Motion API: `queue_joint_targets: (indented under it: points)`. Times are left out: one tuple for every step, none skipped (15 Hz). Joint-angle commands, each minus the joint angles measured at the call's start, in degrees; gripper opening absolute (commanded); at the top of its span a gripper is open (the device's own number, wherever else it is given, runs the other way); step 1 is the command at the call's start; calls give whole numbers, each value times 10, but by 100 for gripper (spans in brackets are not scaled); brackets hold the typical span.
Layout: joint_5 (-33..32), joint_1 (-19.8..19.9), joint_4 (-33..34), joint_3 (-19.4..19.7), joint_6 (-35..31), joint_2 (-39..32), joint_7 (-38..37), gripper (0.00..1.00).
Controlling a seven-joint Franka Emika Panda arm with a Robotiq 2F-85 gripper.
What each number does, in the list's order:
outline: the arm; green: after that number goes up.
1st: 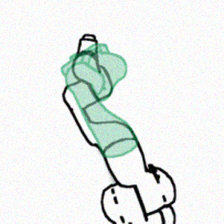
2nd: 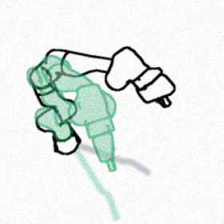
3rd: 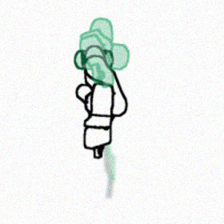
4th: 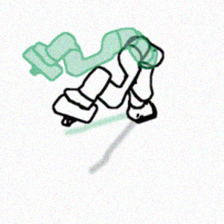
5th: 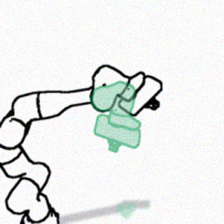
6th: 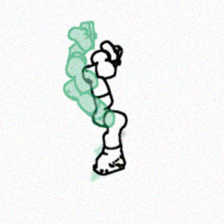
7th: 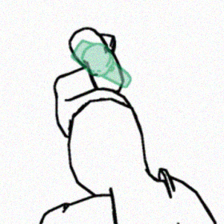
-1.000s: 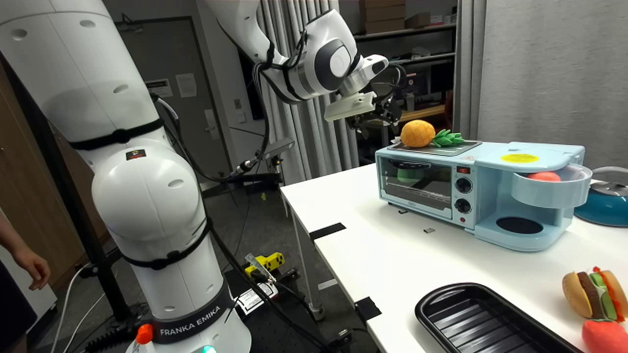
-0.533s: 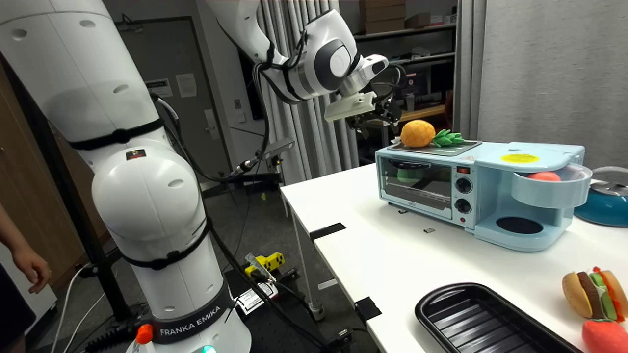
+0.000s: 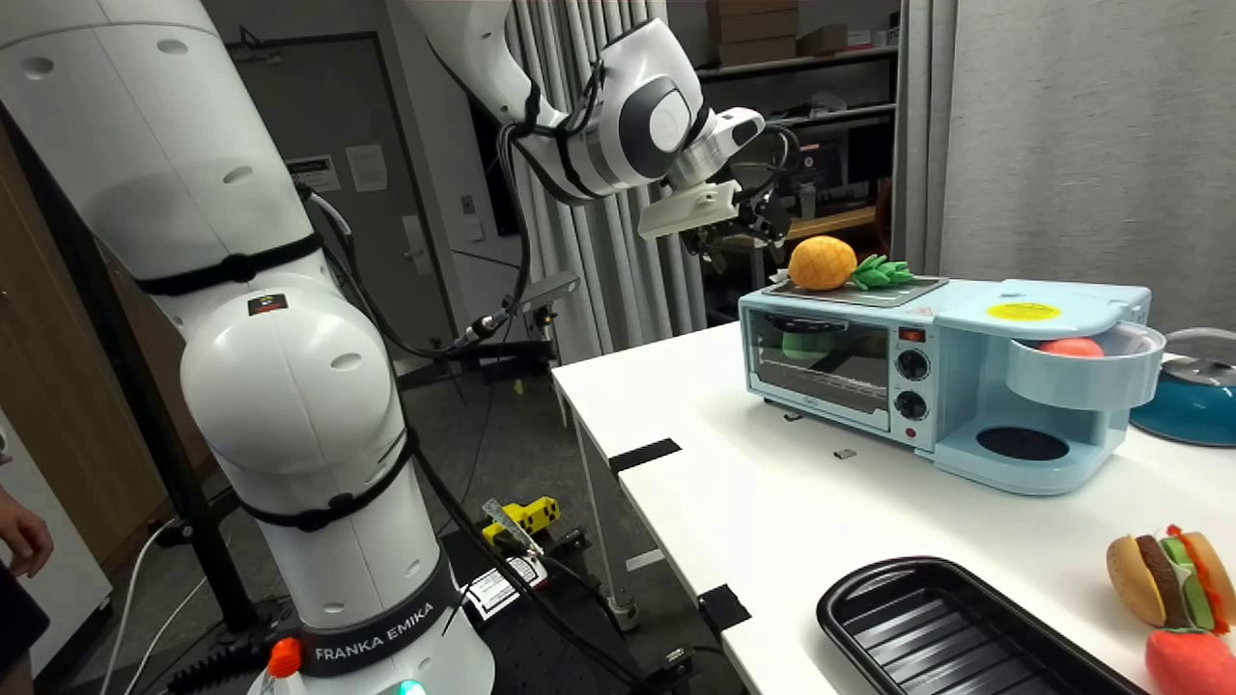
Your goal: Put the pear plushie in the oven then close the oven door
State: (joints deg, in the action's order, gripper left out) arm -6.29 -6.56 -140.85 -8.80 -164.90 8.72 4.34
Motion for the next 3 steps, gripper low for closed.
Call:
queue_joint_targets:
  points:
    - [0,-4,0,4,1,0,1,100]
    - [0,-4,0,4,1,0,1,100]
    - [0,-4,0,4,1,0,1,100]
